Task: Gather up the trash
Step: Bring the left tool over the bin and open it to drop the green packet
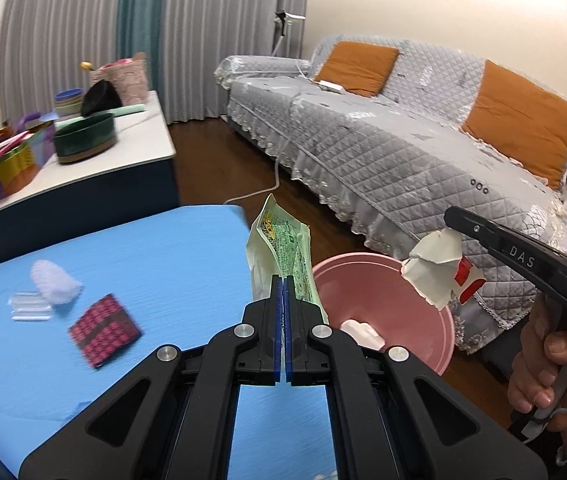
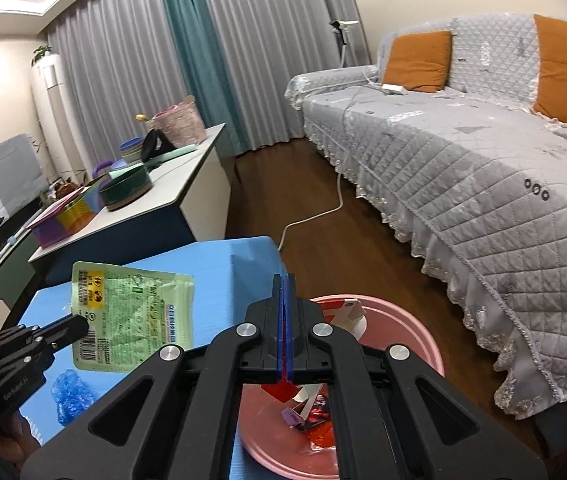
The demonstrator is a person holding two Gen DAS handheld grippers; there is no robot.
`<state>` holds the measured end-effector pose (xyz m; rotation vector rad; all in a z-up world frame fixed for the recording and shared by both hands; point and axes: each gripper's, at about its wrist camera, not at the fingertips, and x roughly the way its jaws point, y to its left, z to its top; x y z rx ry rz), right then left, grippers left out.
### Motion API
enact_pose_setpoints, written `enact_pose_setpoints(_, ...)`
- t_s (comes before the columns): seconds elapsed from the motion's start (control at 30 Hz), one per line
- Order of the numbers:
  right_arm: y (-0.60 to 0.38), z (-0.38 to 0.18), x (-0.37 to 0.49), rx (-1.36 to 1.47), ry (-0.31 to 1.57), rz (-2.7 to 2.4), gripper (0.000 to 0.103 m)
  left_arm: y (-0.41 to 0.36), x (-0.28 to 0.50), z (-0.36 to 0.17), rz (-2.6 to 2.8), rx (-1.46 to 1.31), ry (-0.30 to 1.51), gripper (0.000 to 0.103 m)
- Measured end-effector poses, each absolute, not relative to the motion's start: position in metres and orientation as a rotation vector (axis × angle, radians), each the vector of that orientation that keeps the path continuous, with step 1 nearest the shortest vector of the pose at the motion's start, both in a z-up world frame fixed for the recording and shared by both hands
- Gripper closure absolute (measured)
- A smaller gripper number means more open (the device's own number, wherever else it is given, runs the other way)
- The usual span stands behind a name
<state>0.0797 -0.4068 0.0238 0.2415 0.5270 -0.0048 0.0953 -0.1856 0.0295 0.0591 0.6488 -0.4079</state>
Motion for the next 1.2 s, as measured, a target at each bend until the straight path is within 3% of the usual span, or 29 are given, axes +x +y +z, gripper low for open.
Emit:
enact_pose_setpoints(0.83, -0.427, 0.011, 0.09, 0.261, 0.553, -0.039, 0.102, -0.251, 0.132, -0.008, -0.523, 0.08, 0.776, 0.102)
enact_pose_setpoints(0.93, -0.429, 0.007, 0.093, 0.265, 0.584, -0.065, 0.097, -0.251, 0.131, -0.007, -0.527, 0.076, 0.779, 0.091)
enact_pose_setpoints(1.0, -0.432, 0.005, 0.093, 0.28, 0.587, -0.085, 0.074, -0.248, 0.13, -0.006, -0.521, 0.07, 0.775, 0.086)
enact_pose_setpoints(1.07, -0.434, 0.007, 0.092, 0.286, 0.58, -0.095, 0.062, -0.244, 0.128, -0.004, -0.515, 0.069, 0.771, 0.086)
enact_pose_setpoints(1.2, -0.431, 0.01, 0.09, 0.283, 0.567, -0.091, 0.062, -0.232, 0.125, 0.003, -0.501, 0.066, 0.76, 0.086)
